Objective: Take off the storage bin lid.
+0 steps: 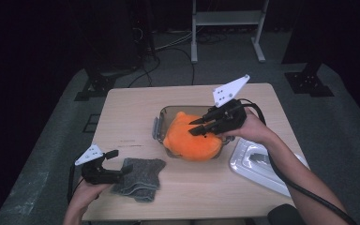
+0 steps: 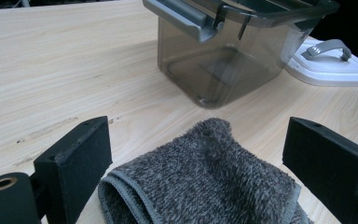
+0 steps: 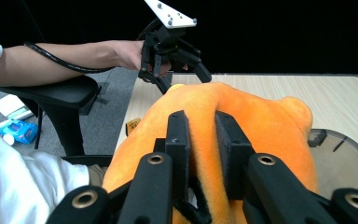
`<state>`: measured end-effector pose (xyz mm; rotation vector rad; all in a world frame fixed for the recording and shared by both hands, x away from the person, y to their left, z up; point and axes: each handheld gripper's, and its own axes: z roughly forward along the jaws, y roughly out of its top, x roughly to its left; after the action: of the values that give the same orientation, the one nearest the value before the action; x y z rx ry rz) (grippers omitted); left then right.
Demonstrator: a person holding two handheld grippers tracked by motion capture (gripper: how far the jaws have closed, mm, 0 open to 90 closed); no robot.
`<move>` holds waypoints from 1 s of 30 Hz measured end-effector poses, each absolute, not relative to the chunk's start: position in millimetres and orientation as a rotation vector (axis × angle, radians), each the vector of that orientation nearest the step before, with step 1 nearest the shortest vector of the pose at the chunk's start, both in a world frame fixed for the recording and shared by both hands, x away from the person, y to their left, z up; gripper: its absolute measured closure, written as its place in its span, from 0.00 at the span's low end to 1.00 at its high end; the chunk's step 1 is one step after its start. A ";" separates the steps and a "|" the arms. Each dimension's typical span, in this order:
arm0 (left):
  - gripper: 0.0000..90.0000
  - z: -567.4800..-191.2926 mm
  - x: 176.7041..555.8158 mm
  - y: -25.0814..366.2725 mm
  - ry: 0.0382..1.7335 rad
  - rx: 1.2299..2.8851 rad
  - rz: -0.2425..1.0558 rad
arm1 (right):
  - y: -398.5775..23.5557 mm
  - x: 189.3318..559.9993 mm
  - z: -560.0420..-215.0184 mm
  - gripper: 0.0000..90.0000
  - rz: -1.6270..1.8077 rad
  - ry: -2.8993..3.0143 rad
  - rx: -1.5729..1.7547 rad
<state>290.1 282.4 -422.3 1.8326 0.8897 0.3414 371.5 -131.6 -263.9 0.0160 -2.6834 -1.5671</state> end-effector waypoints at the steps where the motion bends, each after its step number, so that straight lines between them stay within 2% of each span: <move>1: 0.08 -422.6 290.2 282.4 0.888 1.835 0.341 | -131.4 373.4 -263.5 0.85 -1.564 -2.685 0.013; 19: 0.08 -422.9 288.3 283.8 0.888 1.837 0.345 | -119.0 412.6 -263.8 0.85 -1.531 -2.695 -0.027; 30: 0.08 -424.0 290.2 279.6 0.879 1.846 0.331 | -123.6 418.4 -271.9 0.85 -1.543 -2.691 -0.064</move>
<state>290.2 279.6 -424.0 1.8465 0.8786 0.3306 418.4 -123.6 -271.9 -0.0643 -2.6906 -1.5428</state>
